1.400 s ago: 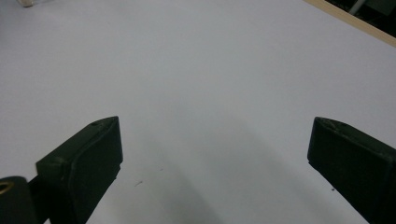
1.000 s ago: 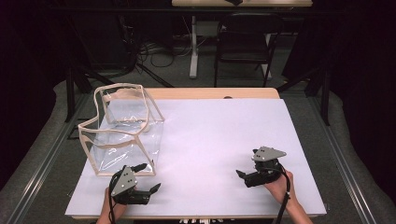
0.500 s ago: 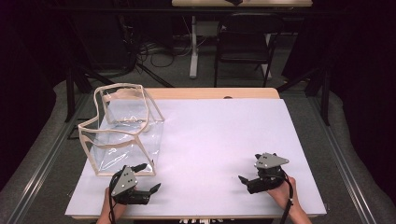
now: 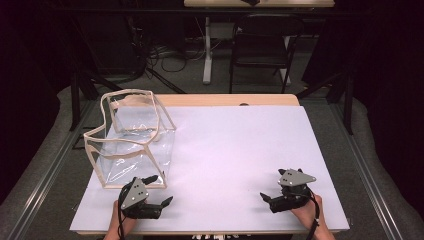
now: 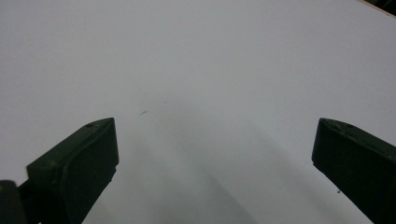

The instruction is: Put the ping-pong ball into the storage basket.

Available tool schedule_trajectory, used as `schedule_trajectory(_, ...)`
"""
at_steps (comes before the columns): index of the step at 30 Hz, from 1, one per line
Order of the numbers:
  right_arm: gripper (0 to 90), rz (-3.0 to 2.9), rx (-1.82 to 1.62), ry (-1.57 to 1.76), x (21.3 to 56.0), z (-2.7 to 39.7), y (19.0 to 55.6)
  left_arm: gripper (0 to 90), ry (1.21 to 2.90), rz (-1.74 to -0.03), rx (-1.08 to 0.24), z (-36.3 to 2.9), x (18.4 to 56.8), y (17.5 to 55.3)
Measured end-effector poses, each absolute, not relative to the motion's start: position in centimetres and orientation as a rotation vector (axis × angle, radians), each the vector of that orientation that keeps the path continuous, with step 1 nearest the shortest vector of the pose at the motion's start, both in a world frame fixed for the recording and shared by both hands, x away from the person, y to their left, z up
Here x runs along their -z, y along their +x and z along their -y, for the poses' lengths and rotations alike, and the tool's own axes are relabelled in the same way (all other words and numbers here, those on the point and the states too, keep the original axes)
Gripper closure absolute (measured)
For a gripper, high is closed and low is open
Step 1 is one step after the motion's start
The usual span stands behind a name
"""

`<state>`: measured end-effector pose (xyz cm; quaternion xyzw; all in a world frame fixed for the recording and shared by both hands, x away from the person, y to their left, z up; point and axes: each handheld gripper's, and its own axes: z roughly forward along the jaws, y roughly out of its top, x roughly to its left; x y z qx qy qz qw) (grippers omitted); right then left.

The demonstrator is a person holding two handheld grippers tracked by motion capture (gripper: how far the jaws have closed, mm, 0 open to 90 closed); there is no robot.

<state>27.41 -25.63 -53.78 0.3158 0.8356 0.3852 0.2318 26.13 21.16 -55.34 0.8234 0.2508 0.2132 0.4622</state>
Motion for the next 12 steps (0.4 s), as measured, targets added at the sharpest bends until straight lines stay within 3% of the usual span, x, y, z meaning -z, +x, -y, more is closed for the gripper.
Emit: schedule_trajectory(12, 0.1, -2.278, -1.041, 0.866, 54.05, 26.20, 26.76, 16.1, 2.045, -0.616, -0.495, -20.84, 55.55, 26.43)
